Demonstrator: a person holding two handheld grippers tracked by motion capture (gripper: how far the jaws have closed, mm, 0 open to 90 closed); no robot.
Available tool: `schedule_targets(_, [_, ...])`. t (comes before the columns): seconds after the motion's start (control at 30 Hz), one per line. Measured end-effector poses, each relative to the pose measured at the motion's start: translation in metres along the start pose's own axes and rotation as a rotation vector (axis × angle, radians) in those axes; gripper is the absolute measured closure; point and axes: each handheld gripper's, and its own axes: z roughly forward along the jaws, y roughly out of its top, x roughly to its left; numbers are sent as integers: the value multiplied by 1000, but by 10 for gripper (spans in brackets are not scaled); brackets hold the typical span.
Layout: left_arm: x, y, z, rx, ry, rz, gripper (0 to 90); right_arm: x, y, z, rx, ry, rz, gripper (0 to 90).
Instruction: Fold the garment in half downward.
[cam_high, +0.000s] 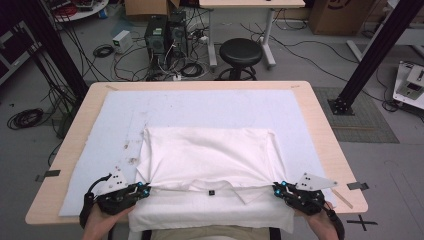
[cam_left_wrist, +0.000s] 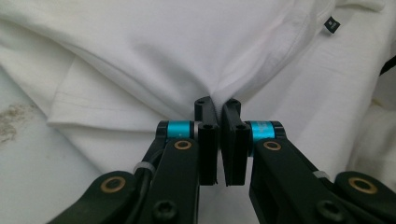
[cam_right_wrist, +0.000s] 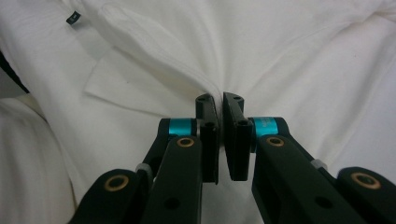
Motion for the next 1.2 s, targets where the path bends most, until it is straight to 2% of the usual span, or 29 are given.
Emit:
schedule_targets(0.27, [-6, -5, -9, 2, -32, 8, 859, 4, -8, -9, -1, 28, 17, 866])
schedule_targets(0.47, [-11, -9, -13, 19, -63, 31, 858, 6, -12, -13, 5, 40, 17, 866])
schedule_targets(0.63, [-11, -12, -12, 33, -82, 22, 858, 8, -16, -15, 9, 56, 19, 865])
schedule_targets(0.8, [-10, -14, -11, 27, -91, 9, 858, 6, -18, -14, 3, 69, 31, 856])
schedule_targets(0.9, [-8, -14, -12, 26, -116, 1, 819, 5, -18, -14, 6, 78, 41, 780])
schedule_targets(1.0, [-5, -12, -16, 16, -156, -19, 677, 4, -16, -18, -8, 101, 65, 630])
schedule_targets(1.1, [0, -6, -23, -12, -161, -35, 577, -2, -12, -24, -47, 108, 115, 516])
schedule_targets(1.2, [4, 4, -30, -30, -157, -26, 549, -9, -5, -26, -77, 82, 132, 449])
